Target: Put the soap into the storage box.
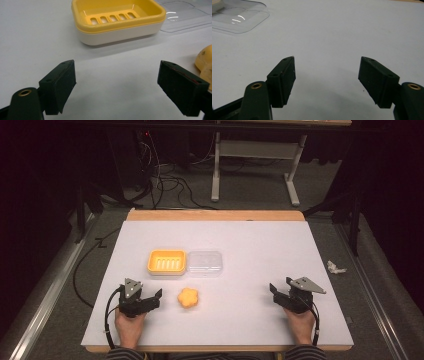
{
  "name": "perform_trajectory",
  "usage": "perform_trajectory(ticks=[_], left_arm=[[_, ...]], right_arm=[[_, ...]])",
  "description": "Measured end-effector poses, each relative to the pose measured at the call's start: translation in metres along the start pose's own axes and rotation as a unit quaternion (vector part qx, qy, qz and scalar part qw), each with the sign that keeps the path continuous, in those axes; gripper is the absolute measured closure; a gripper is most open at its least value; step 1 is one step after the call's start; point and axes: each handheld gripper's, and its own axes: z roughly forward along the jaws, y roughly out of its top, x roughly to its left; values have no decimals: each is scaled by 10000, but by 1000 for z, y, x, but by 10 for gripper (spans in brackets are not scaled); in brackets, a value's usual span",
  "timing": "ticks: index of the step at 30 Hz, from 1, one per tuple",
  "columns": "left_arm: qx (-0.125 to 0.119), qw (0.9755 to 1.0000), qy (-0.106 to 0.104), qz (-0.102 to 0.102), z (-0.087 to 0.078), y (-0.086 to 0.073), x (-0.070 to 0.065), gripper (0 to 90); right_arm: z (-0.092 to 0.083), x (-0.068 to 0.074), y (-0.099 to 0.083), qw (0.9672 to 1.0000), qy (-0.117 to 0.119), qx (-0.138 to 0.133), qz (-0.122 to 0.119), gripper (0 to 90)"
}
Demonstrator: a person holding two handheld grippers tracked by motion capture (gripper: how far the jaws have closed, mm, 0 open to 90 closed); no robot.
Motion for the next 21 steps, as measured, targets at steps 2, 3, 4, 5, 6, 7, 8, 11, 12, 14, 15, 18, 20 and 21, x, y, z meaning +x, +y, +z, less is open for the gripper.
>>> perform_trajectory(ticks=[2, 3, 4, 5, 6, 7, 8, 11, 12, 14, 15, 18, 20, 21], left_arm=[[7, 10000, 10, 6, 0, 0, 0, 156], [3, 10000, 5, 9, 0, 0, 0, 156], [-22, 10000, 17, 1, 0, 0, -1, 156], [-22, 10000, 31, 2, 0, 0, -1, 157], [-1, 10000, 47, -16, 1, 0, 0, 155], [-1, 10000, 47, -16, 1, 0, 0, 154], [-27, 10000, 48, -2, 0, 0, 0, 154], [-106, 9999, 45, -47, 0, 1, 0, 154], [-108, 9999, 48, -41, -1, 1, 0, 155], [-64, 9999, 82, -108, 0, 2, 2, 156], [-64, 9998, 92, -157, 1, 2, 2, 156], [-64, 9998, 125, -116, 1, 2, 2, 158], [-45, 9998, 140, -159, 2, 2, 2, 160], [-26, 9997, 161, -159, 2, 3, 3, 160]], right_arm=[[0, 0, 0, 10000, 14, -2, 17, 305], [-1, -1, 0, 10000, 25, -3, 23, 305], [-1, -1, 0, 10000, 25, -3, 23, 305], [-1, -1, 0, 10000, 22, -3, 53, 305], [-1, -1, 0, 10000, 32, 0, 59, 305], [-1, -1, 0, 10000, 32, 0, 59, 305], [-1, -2, 0, 10000, 40, -9, 65, 305], [0, -2, 0, 10000, 49, -14, 63, 305], [0, -2, 0, 10000, 44, -23, 66, 305], [0, -2, 0, 10000, 43, -16, 56, 305], [0, -2, 0, 10000, 50, 2, 45, 305], [-1, -1, 0, 10000, 77, 3, 32, 306], [0, -2, 0, 9999, 123, -4, 76, 305], [0, -2, 0, 9999, 123, -4, 76, 305]])
